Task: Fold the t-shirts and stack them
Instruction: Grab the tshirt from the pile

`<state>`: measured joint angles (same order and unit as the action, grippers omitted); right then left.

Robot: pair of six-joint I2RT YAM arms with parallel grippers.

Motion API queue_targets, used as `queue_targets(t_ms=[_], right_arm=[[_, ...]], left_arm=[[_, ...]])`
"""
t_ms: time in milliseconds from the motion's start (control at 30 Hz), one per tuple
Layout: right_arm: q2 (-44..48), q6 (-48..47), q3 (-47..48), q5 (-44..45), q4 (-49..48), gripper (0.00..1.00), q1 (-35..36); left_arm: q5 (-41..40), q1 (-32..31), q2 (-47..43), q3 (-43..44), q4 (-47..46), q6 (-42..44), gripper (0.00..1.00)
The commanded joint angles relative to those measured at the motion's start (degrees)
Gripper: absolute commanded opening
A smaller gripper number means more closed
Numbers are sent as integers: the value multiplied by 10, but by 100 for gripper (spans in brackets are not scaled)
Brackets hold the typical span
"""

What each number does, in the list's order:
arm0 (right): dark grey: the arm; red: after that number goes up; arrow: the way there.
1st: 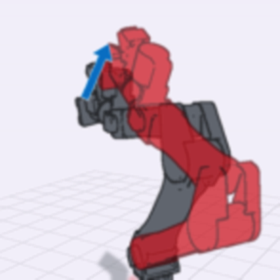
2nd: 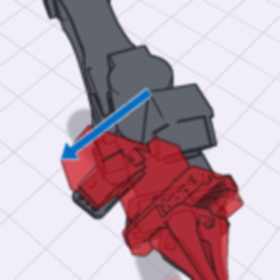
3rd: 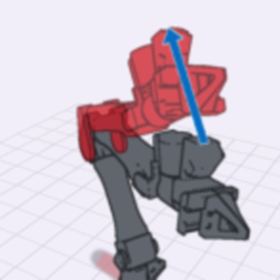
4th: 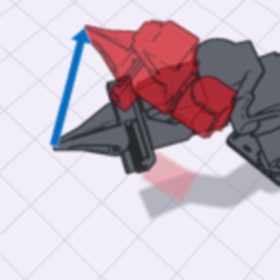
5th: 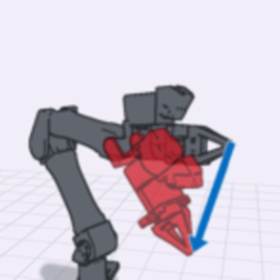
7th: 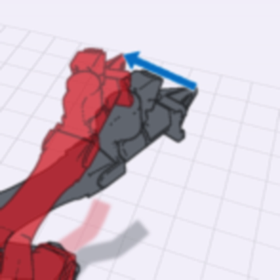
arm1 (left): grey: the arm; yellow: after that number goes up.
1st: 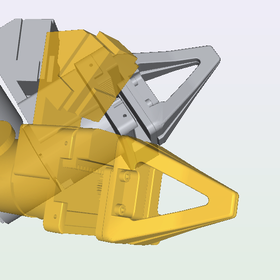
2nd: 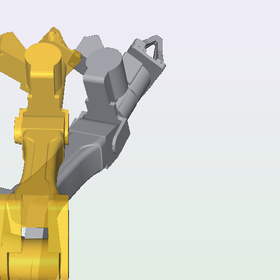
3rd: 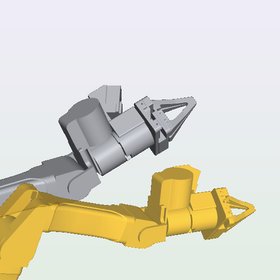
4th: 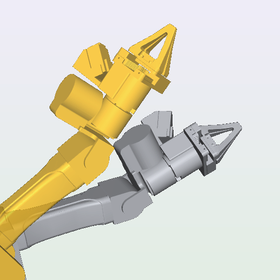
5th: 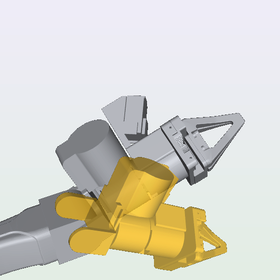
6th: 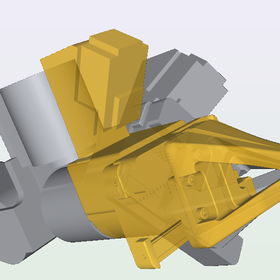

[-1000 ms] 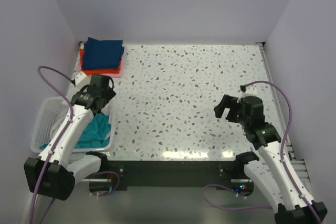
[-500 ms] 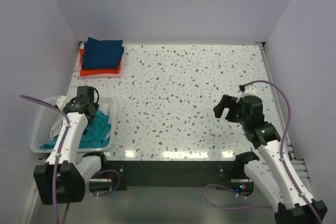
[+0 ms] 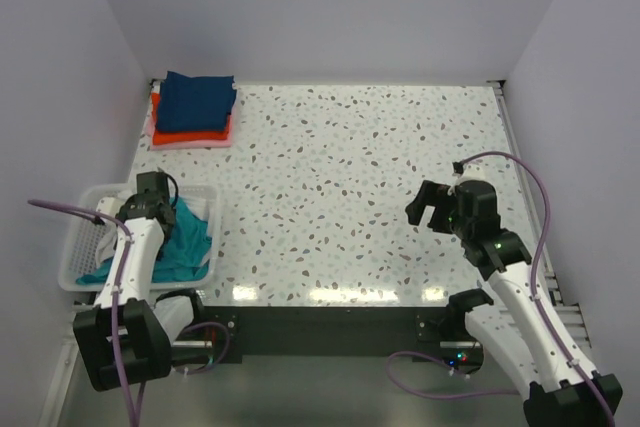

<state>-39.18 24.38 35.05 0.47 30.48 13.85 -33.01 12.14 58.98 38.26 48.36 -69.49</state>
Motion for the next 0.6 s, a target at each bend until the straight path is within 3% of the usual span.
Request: queue_targets(t_ms=[0,33,400,500,533,567], right_arm=[[-9,-7,20,2,1,99,0],[-12,-7,20,3,1,99,-1],[-28,-6,27,13,16,99,-1],[-31,-4,29,18,20,99,0],[-32,-4,30,20,20,99,0],[-33,-4,30,21,24,99,0]], left_arm=[[-14,16,10,-8,-47,-6,76],[-14,17,13,-13,-62,-1,69],[3,26,25,-31,-114,43,38],[15,27,27,-35,-139,67,23],[17,27,28,-35,-145,78,6],[18,28,30,-34,-142,75,0]])
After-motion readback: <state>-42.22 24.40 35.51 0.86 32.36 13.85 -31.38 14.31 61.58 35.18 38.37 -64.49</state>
